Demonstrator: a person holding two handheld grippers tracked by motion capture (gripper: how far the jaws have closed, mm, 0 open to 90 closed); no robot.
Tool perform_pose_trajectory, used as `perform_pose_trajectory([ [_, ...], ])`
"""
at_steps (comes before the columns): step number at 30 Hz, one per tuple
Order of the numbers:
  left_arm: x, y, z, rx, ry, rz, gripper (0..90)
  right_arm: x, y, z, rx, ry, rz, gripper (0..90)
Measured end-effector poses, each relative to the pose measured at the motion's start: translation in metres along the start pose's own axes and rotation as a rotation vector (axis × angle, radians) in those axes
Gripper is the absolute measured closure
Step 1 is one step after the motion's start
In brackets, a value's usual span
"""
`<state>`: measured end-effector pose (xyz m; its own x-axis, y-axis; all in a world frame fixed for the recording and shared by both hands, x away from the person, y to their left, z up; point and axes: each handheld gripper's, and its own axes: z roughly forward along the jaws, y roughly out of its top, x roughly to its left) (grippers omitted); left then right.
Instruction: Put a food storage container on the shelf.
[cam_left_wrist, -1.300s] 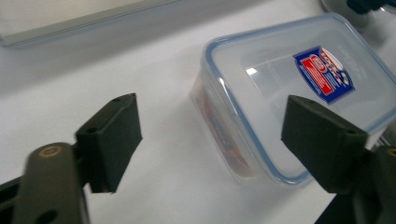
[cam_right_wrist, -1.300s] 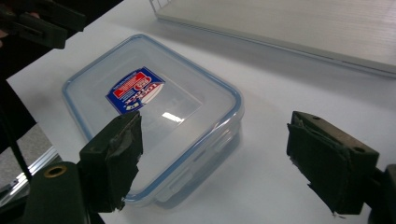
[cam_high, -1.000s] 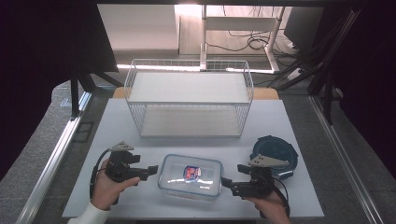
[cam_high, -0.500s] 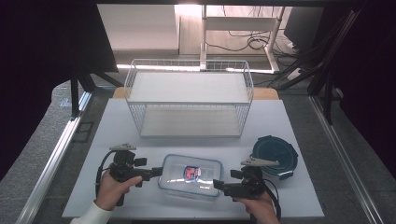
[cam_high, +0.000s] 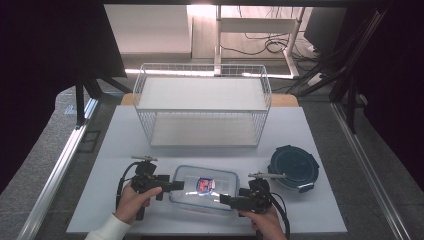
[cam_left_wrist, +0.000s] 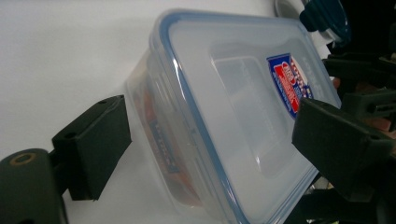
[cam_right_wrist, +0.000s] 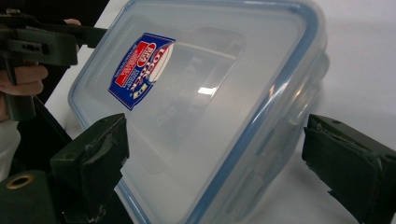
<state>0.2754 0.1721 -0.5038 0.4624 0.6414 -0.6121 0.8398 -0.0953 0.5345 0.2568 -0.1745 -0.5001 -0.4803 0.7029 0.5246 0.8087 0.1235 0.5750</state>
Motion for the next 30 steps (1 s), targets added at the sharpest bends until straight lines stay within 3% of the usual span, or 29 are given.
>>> perform_pose_trajectory([
  [3, 0.003, -0.001, 0.002, 0.022, -0.036, -0.014, 13.0, -0.002, -0.001, 0.004, 0.008, 0.025, 0.034, 8.1],
  [8, 0.006, -0.003, 0.006, 0.061, -0.058, -0.018, 18.4, -0.007, -0.001, 0.007, 0.007, 0.038, 0.058, 9.9],
  [14, 0.008, -0.005, 0.011, 0.07, -0.09, -0.048, 21.3, -0.011, -0.001, 0.008, 0.02, 0.059, 0.107, 10.0],
  [17, 0.007, -0.004, 0.008, 0.047, -0.069, -0.053, 27.2, -0.01, -0.001, 0.005, 0.023, 0.05, 0.114, 14.3],
  [22, 0.009, -0.005, 0.005, 0.051, -0.085, -0.076, 31.9, -0.014, -0.001, -0.005, -0.006, 0.069, 0.129, 29.6],
  [27, 0.004, -0.007, 0.001, 0.031, -0.064, -0.082, 34.0, -0.018, -0.003, -0.008, -0.023, 0.102, 0.173, 36.0],
  [30, -0.001, -0.01, -0.002, 0.002, -0.042, -0.086, 36.5, -0.016, -0.003, -0.011, -0.036, 0.1, 0.164, 38.5],
])
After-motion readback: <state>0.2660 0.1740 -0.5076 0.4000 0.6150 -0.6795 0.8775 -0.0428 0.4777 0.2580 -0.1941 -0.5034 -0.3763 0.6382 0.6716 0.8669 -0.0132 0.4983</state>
